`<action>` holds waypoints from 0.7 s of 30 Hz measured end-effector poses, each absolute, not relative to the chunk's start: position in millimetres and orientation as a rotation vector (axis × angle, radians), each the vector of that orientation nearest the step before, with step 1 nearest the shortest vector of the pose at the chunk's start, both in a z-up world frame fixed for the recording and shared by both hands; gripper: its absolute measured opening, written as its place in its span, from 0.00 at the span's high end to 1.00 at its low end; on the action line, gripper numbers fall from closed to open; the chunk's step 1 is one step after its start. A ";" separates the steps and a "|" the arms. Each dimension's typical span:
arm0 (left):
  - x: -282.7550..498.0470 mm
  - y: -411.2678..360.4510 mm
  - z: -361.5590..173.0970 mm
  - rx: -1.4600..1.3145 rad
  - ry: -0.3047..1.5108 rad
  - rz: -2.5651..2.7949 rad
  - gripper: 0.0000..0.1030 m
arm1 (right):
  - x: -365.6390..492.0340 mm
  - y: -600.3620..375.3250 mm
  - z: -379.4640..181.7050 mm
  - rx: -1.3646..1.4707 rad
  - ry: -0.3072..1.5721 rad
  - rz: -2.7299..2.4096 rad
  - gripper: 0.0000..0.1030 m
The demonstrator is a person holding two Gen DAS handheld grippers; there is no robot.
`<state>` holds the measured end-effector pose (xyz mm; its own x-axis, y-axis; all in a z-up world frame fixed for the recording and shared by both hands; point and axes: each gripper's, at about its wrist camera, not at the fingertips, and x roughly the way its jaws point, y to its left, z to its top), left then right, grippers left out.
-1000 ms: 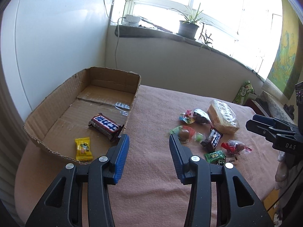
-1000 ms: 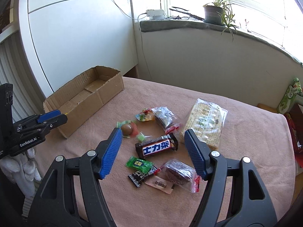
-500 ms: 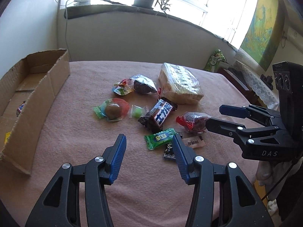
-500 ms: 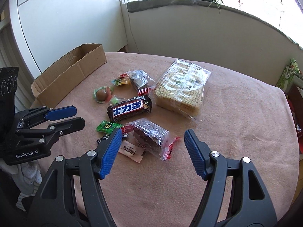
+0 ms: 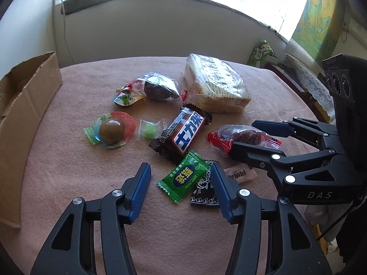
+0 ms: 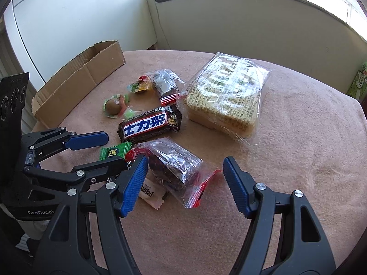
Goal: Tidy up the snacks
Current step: 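Move both grippers back to the snacks and grasp the green candy with the left gripper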
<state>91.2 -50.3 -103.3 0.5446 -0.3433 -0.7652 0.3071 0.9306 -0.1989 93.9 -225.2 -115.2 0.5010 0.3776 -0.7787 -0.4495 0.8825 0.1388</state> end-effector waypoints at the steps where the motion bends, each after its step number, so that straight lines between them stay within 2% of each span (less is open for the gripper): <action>1: 91.6 -51.1 -104.0 -0.045 0.916 -0.388 0.48 | 94.7 -226.0 -115.7 -0.078 0.921 0.503 0.31; 5: 91.2 -51.8 -104.3 -0.045 0.914 -0.403 0.48 | 94.6 -226.4 -117.0 -0.076 0.923 0.514 0.31; 8: 91.3 -55.9 -104.2 -0.033 0.913 -0.421 0.54 | 95.0 -225.5 -117.5 -0.082 0.924 0.520 0.33; 12: 94.3 -54.7 -105.1 -0.048 0.926 -0.432 0.55 | 96.4 -224.9 -117.2 -0.077 0.925 0.525 0.35; 16: 94.8 -50.6 -105.0 -0.058 0.929 -0.439 0.59 | 97.7 -224.1 -117.2 -0.063 0.928 0.542 0.46; 21: 98.5 -50.3 -106.5 -0.067 0.936 -0.451 0.56 | 97.9 -225.1 -117.5 -0.056 0.931 0.550 0.47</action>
<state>98.5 -50.3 -106.5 0.5073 -0.4025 -0.7620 0.3453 0.9051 -0.2482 97.9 -225.1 -117.5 0.4704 0.4253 -0.7732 -0.4722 0.8615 0.1867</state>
